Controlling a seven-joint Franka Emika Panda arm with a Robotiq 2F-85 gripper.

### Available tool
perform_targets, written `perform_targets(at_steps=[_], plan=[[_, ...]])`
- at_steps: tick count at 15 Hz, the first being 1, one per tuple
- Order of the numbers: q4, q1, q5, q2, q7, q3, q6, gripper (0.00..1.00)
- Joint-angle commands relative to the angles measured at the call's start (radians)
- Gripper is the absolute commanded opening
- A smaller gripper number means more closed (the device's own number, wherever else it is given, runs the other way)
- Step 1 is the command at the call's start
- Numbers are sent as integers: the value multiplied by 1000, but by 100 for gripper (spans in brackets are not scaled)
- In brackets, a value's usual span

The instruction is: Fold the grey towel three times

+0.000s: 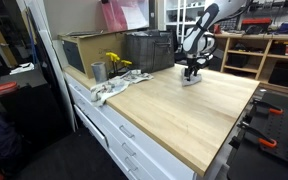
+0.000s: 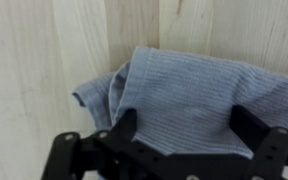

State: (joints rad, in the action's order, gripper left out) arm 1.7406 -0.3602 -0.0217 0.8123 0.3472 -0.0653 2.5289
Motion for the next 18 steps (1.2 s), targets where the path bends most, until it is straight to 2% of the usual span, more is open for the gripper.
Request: perform_targets(at_steps=[1, 7, 13, 14, 15, 18], plan=[[131, -34, 36, -153, 8, 9, -14, 100], [311, -28, 69, -365, 12, 0, -40, 100], [438, 9, 56, -543, 2, -34, -190, 100], [458, 16, 50, -566, 6, -42, -201, 100], [387, 18, 60, -486, 7, -44, -173, 100], [431, 30, 59, -536, 7, -54, -189, 100]])
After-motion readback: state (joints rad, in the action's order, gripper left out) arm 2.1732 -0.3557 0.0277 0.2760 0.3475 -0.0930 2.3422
